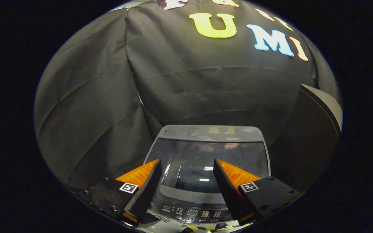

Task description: Put the clothes into the washing machine and then close the washing machine lid.

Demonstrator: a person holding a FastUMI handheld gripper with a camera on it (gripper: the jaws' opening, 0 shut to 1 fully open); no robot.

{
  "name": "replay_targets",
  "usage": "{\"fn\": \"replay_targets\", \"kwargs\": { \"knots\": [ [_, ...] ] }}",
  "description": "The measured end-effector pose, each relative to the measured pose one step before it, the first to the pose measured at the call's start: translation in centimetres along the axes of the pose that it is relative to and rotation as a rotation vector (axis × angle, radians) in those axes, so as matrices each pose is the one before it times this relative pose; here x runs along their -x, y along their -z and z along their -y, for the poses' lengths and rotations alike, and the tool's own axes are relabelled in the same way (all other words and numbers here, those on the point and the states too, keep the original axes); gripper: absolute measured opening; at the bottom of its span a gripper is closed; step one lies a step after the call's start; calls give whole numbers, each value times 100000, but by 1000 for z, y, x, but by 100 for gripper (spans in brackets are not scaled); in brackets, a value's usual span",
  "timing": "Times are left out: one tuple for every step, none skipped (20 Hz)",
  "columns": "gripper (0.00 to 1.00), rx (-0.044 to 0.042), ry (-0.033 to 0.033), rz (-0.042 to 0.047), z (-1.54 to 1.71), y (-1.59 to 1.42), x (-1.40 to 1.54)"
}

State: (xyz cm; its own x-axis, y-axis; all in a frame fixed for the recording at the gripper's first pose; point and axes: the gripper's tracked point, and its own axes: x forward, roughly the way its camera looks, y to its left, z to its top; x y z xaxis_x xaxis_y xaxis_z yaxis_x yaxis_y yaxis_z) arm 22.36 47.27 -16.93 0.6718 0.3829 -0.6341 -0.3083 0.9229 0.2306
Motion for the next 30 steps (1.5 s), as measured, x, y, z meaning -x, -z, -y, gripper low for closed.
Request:
{"fn": "replay_targets", "kwargs": {
  "knots": [
    [99, 240, 140, 1097, -49, 311, 655],
    [99, 623, 360, 1761, 111, -136, 868],
    [99, 369, -159, 2107, 18, -166, 758],
    [99, 452, -112, 2345, 105, -211, 1087],
    [99, 831, 616, 2629, 345, -520, 1256],
    [99, 563, 724, 2274, 523, -447, 1266],
    [99, 105, 680, 2353, 679, -213, 1333],
    [99, -172, 1049, 2279, 1016, -265, 1455],
    [99, -374, 1628, 3177, 1298, -525, 1767],
    [99, -333, 1481, 3600, 1347, -1062, 1787],
    [98, -360, 1391, 3592, 985, -1072, 1575],
    [99, -396, 1518, 4248, 1343, -1479, 1881],
    [99, -55, 1372, 4336, 1125, -1142, 1092],
    [99, 293, 1691, 4333, 1590, -1560, 1469],
    [99, 179, 1590, 4106, 1859, -1284, 1406],
    [99, -142, 1082, 3960, 1604, -1202, 1401],
    [98, 170, 408, 4143, 1281, -1017, 1228],
    [98, 506, 399, 3609, 1575, -784, 1263],
    [98, 758, -355, 3420, 1369, -380, 860],
    [98, 1022, -118, 1863, 1511, 113, 862],
    [98, 1960, 1273, 1180, 2101, 366, 848],
    [98, 2999, 250, 386, 1814, 564, 1170],
    [98, 2837, -278, 385, 1565, 578, 1281],
    [98, 2038, -1745, 222, 1128, 669, 1103],
    [98, 1183, -1324, -92, 1137, 871, 1437],
    [98, 600, -1070, 629, 1061, 785, 1354],
    [98, 923, -1263, 1890, 1058, 431, 1506],
    [98, 1317, -1303, 4332, 735, -13, 1566],
    [98, 1355, -851, 4495, 749, -309, 1308],
    [98, 230, -684, 943, 824, 664, 1407]
  ]
}}
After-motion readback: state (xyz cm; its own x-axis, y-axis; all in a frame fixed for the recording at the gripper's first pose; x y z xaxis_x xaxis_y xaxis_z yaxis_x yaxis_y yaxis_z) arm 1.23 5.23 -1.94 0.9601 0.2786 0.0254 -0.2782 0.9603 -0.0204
